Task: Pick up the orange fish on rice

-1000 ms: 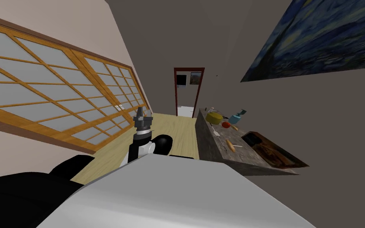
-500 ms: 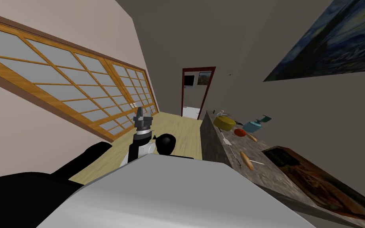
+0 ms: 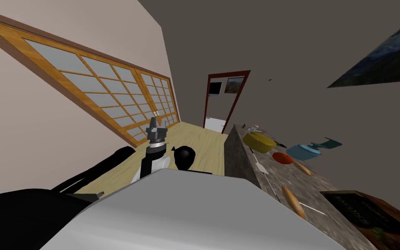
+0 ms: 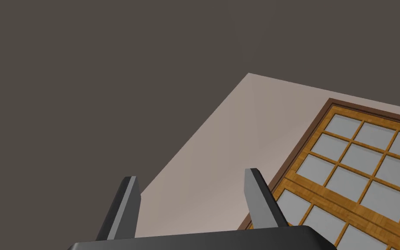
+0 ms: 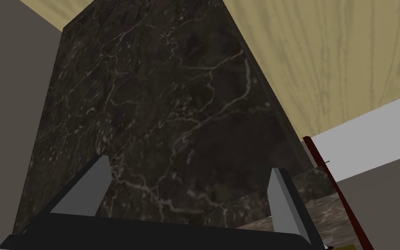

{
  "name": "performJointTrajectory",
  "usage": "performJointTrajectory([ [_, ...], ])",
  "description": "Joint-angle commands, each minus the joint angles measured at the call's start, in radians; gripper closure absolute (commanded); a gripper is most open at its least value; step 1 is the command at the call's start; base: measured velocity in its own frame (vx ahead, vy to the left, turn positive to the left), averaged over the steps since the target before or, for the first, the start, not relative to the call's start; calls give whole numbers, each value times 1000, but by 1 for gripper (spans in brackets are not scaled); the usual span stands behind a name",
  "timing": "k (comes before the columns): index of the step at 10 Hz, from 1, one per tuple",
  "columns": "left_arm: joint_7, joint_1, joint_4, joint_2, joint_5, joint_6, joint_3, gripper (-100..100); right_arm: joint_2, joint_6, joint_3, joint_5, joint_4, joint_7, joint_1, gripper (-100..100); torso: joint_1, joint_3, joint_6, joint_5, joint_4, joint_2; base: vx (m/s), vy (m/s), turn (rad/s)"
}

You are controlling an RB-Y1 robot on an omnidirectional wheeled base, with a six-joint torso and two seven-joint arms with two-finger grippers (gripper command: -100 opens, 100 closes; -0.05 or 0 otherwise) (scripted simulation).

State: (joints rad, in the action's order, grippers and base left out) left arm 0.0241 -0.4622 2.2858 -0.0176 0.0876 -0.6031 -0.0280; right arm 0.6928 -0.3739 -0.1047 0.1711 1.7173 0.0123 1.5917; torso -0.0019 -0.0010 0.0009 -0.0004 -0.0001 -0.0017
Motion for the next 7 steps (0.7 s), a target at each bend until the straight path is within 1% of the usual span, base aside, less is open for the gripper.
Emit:
performJointTrajectory([
  [1, 0, 0, 0, 0, 0, 0, 0, 0, 41, 6, -5, -2, -16, -3, 35, -100, 0, 0, 0, 0, 0, 0, 31, -34, 174],
  [2, 0, 0, 0, 0, 0, 0, 0, 0, 74, 5, -9, -4, -38, -7, 57, -100, 0, 0, -1, 0, 0, 0, 54, -31, 289],
  [3, 0, 0, 0, 0, 0, 0, 0, 0, 77, 5, -9, -4, -38, -7, 57, -100, 0, 0, -1, 0, 0, -1, 51, -29, 276],
  [5, 0, 0, 0, 0, 0, 0, 0, 0, 149, 0, -15, -9, -77, -13, 94, -100, 1, -1, -1, 0, 0, -1, 67, -32, 307],
  [7, 0, 0, 0, 0, 0, 0, 0, 0, 209, -8, -20, -14, -111, -18, 120, -100, 0, -2, -1, 0, -1, -4, 97, -37, 396],
])
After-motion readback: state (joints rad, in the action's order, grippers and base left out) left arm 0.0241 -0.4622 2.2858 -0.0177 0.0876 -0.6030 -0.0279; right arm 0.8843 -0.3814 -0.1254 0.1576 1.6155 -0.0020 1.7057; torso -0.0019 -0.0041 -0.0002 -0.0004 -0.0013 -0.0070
